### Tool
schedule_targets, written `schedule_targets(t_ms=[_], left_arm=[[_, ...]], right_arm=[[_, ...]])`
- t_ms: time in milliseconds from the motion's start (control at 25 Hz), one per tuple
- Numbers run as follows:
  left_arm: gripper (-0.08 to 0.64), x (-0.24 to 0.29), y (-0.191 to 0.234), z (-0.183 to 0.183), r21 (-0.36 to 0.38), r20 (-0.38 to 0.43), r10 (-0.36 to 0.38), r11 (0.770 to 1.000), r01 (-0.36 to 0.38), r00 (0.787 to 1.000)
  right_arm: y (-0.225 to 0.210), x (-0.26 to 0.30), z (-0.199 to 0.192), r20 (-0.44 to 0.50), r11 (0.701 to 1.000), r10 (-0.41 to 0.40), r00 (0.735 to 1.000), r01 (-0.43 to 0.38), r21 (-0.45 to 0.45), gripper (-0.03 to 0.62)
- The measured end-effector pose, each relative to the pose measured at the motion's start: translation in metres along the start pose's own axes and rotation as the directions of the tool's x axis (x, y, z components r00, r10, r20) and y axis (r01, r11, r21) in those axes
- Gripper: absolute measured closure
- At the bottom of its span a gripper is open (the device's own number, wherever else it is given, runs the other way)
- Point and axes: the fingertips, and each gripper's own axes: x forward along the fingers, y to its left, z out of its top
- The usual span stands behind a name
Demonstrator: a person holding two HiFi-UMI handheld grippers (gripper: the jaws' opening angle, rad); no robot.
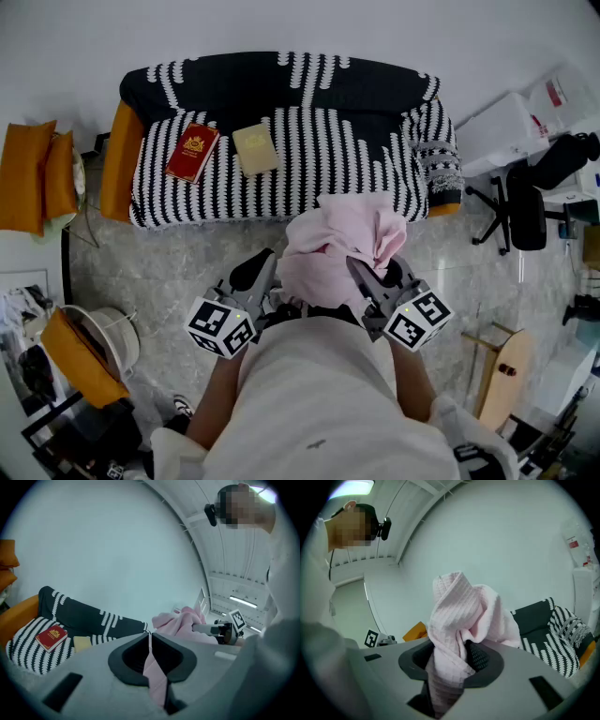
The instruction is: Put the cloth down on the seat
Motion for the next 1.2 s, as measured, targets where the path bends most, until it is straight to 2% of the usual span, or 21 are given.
schedule_targets(t_ms=[240, 560, 1200], left_arm=[[0.531, -0.004, -0.031, -0.010, 0.026, -0.004, -0.041, 0.999, 0.041, 0.999], [0.531, -0.013, -0.044, -0.017, 0.032, -0.001, -0.043, 0.999, 0.043, 0.999], [0.531, -0.032, -0.043, -0.012, 0.044, 0.029, -0.030, 0.999, 0.029, 0.999]], right_arm=[[0.028, -0.032, -0.018, -0.015, 1.000, 0.024, 1.000, -0.024, -0.011, 0.446], [0.044, -0.036, -0.023, -0.012, 0.998, 0.062, 0.998, -0.062, -0.017, 0.446], [0.054, -0.028, -0.015, 0.007, 0.997, 0.081, 0.997, -0.081, -0.010, 0.447]])
